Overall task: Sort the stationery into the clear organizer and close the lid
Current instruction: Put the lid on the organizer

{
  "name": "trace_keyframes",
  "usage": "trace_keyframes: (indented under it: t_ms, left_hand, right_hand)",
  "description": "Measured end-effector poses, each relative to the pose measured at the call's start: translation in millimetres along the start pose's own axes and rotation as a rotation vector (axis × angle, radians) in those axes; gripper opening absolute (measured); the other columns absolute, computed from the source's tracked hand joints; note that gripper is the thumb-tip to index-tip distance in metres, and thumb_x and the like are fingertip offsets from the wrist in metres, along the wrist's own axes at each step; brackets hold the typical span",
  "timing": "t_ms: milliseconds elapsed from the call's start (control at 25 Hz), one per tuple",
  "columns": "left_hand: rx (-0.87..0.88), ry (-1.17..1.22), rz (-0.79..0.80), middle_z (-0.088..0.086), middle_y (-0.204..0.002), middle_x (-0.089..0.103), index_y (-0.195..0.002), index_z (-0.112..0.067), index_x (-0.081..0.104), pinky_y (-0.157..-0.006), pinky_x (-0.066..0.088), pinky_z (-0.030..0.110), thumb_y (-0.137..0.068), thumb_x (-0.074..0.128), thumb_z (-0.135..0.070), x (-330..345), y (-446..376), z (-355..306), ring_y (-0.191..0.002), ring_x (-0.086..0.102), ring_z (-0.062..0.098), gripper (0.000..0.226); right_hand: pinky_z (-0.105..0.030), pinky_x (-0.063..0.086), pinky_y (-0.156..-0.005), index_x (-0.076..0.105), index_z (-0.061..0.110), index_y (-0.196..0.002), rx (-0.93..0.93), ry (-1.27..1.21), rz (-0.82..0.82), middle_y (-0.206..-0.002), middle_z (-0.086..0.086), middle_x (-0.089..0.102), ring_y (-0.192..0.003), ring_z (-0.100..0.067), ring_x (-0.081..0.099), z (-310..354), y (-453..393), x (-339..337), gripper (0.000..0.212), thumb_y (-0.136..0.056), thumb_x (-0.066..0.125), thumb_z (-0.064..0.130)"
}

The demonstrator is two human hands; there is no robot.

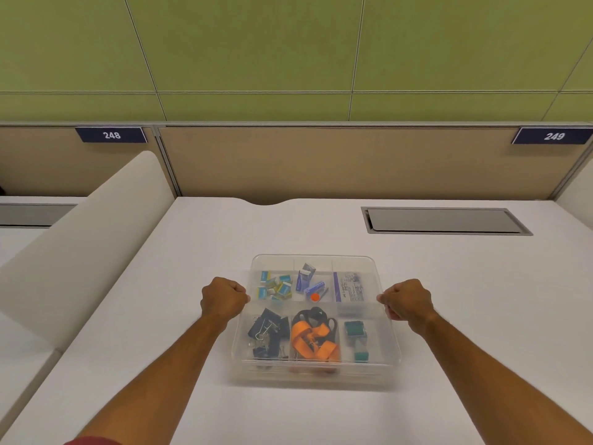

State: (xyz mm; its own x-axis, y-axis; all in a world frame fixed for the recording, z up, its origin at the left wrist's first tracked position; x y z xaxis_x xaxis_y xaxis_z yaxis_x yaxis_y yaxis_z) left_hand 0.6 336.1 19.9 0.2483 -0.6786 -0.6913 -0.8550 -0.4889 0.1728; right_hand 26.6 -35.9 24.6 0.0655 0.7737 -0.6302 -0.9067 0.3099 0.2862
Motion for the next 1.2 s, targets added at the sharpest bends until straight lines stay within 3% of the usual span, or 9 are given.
trace_keyframes:
  t_ms: [160, 280, 440, 560, 680, 840, 1040, 1200]
  left_hand:
    - [0.011, -0.037, 0.001, 0.002, -0.069, 0.066, -0.062, -0.015, 0.065, -0.065, 0.056, 0.031, -0.075, 0.077, -0.011, 1.5, -2.5, 0.5, -0.067, 0.065, 0.022, 0.018]
    - [0.037, 0.002, 0.011, 0.005, -0.08, 0.069, -0.073, -0.011, 0.07, -0.074, 0.059, 0.039, -0.077, 0.077, -0.011, 0.8, 1.0, 1.0, -0.075, 0.067, 0.026, 0.008]
    - [0.042, 0.093, 0.03, 0.008, -0.101, 0.07, -0.106, -0.006, 0.071, -0.086, 0.056, 0.043, -0.084, 0.073, -0.022, -0.8, 16.2, 16.3, -0.089, 0.066, 0.028, 0.027]
    - [0.095, 0.108, 0.064, 0.004, -0.086, 0.072, -0.112, -0.009, 0.068, -0.083, 0.057, 0.038, -0.084, 0.073, -0.024, -7.2, 38.3, 32.0, -0.081, 0.068, 0.022, 0.033]
    - [0.149, 0.146, 0.112, -0.001, -0.077, 0.071, -0.115, -0.017, 0.066, -0.075, 0.058, 0.038, -0.083, 0.073, -0.022, -14.6, 60.3, 46.7, -0.072, 0.068, 0.018, 0.032]
    - [0.199, 0.232, 0.185, 0.0, -0.085, 0.069, -0.125, -0.016, 0.062, -0.06, 0.061, 0.031, -0.085, 0.07, -0.014, -16.1, 76.3, 58.2, -0.073, 0.067, 0.018, 0.041]
    - [0.19, 0.27, 0.384, 0.007, -0.094, 0.064, -0.136, -0.026, 0.05, -0.064, 0.06, 0.03, -0.078, 0.078, -0.019, -16.3, 75.6, 69.8, -0.081, 0.066, 0.023, 0.065]
    - [0.181, 0.3, 0.422, 0.009, -0.091, 0.066, -0.137, -0.026, 0.049, -0.063, 0.06, 0.033, -0.074, 0.081, -0.018, -15.8, 72.4, 75.0, -0.079, 0.067, 0.024, 0.071]
  right_hand:
    - [-0.045, 0.061, -0.075, 0.07, 0.0, -0.072, 0.002, 0.021, 0.015, -0.07, -0.014, 0.071, -0.067, -0.032, 0.071, -1.9, -3.8, 0.4, 0.02, -0.077, 0.078, 0.017]
    - [-0.045, 0.06, -0.075, 0.07, 0.004, -0.077, -0.01, 0.051, 0.003, -0.078, -0.012, 0.072, -0.066, -0.03, 0.071, -0.5, 0.0, 0.9, 0.019, -0.078, 0.078, 0.021]
    - [-0.047, 0.055, -0.089, 0.063, 0.011, -0.116, -0.087, 0.086, -0.029, -0.114, -0.012, 0.067, -0.088, -0.031, 0.069, -2.6, 16.9, 5.2, 0.037, -0.084, 0.073, 0.027]
    - [-0.046, 0.055, -0.088, 0.058, 0.014, -0.126, -0.103, 0.011, 0.028, -0.102, -0.012, 0.071, -0.088, -0.031, 0.068, -13.4, 39.0, 3.7, 0.044, -0.085, 0.07, 0.026]
    - [-0.037, 0.056, -0.077, 0.055, 0.02, -0.131, -0.129, -0.079, 0.071, -0.088, -0.006, 0.071, -0.08, -0.025, 0.067, -26.7, 63.2, -1.9, 0.047, -0.087, 0.069, 0.024]
    - [-0.038, 0.056, -0.076, 0.046, 0.028, -0.14, -0.135, -0.122, 0.195, -0.102, -0.005, 0.063, -0.087, -0.024, 0.064, -47.7, 85.6, -1.7, 0.061, -0.085, 0.072, 0.025]
    - [-0.018, 0.049, -0.063, 0.031, 0.036, -0.146, -0.165, -0.074, 0.34, -0.106, 0.007, 0.058, -0.083, -0.015, 0.063, -55.4, 90.8, -2.0, 0.086, -0.074, 0.079, 0.039]
    - [-0.015, 0.047, -0.06, 0.03, 0.035, -0.147, -0.193, 0.007, 0.329, -0.104, 0.011, 0.057, -0.077, -0.015, 0.061, -54.7, 87.4, -2.8, 0.093, -0.069, 0.08, 0.045]
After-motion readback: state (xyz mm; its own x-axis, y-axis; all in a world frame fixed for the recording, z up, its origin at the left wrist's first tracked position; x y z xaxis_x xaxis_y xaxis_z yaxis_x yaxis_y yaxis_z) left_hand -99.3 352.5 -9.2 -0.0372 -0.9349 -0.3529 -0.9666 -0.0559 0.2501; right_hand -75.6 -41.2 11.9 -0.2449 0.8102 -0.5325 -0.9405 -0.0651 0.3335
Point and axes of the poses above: each hand's wrist, its own y-axis away from the middle knuckle, its own x-axis out of the palm, z = x × y, the point moved 3 cm from there along -y, towards the middle knuckle
